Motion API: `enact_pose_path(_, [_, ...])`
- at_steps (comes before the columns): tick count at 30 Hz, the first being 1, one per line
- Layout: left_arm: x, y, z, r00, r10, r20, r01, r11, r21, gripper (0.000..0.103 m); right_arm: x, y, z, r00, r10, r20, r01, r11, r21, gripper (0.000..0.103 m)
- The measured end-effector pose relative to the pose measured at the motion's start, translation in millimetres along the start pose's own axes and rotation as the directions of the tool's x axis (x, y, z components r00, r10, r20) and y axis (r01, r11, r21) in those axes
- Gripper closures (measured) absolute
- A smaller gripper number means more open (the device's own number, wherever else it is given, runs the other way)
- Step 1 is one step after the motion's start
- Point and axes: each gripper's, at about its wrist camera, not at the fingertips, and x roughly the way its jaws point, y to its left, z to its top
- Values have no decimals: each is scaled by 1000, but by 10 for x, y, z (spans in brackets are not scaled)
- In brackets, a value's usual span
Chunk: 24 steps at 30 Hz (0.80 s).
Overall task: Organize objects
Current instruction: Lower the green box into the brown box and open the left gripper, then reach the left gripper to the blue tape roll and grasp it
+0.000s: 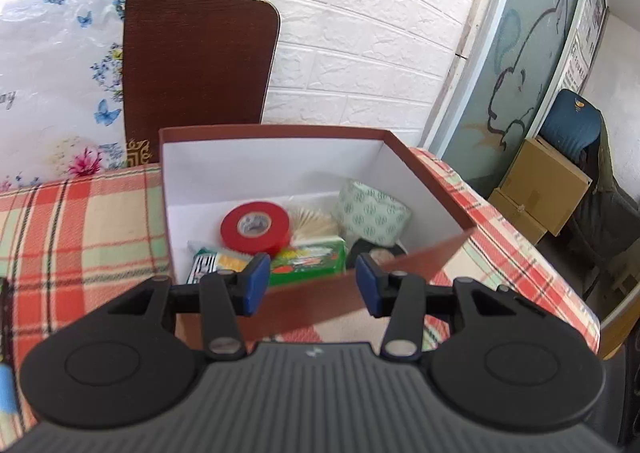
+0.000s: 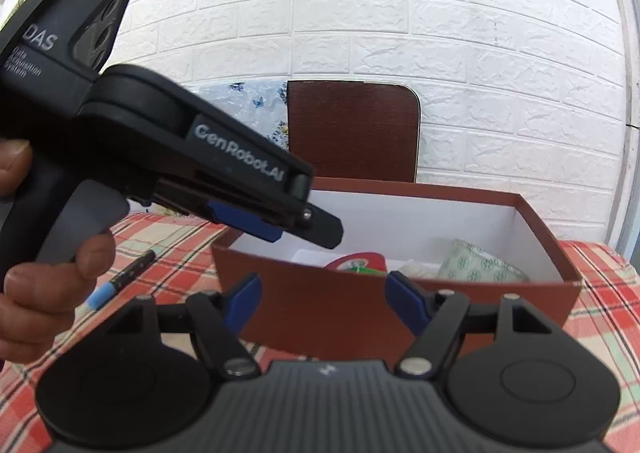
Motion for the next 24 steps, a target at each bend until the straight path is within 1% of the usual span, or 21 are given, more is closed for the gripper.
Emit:
enact_pose_path(2, [-102, -4, -108, 1000, 24, -11, -23, 1000, 10, 52, -107, 70, -84, 1000, 19, -11, -19, 1000, 17, 32])
enact_pose_path(5, [-209, 52, -268, 997, 58, -50, -59, 998, -4, 52, -211, 181, -232, 997, 54, -53, -52, 998, 42, 32])
enact_pose_path(10, [-385, 234, -528, 989, 108, -98, -112, 993, -35, 52, -257, 374, -471, 984, 113, -135, -101, 990, 96, 33])
enact_pose_path(14, [-518, 420, -703, 982, 143, -122, -152, 986, -68, 53, -235, 566, -616, 973, 133, -190, -121, 990, 70, 34])
enact_pose_path(16, [-577, 494, -773, 978, 164, -126, -174, 982, -75, 53, -346, 681, -723, 968, 143, -206, -134, 989, 55, 34])
enact_pose_path(19, [-660, 605, -871, 974, 183, -130, -196, 976, -95, 53, -284, 780, -745, 962, 154, -225, -151, 988, 32, 34])
enact_pose_path(21, [-709, 679, -934, 971, 196, -133, -211, 971, -108, 53, -319, 867, -751, 959, 158, -235, -159, 987, 16, 34])
enact_pose_path(24, [-777, 797, -1036, 967, 212, -141, -230, 965, -126, 52, -278, 960, -711, 954, 166, -249, -171, 985, 2, 34])
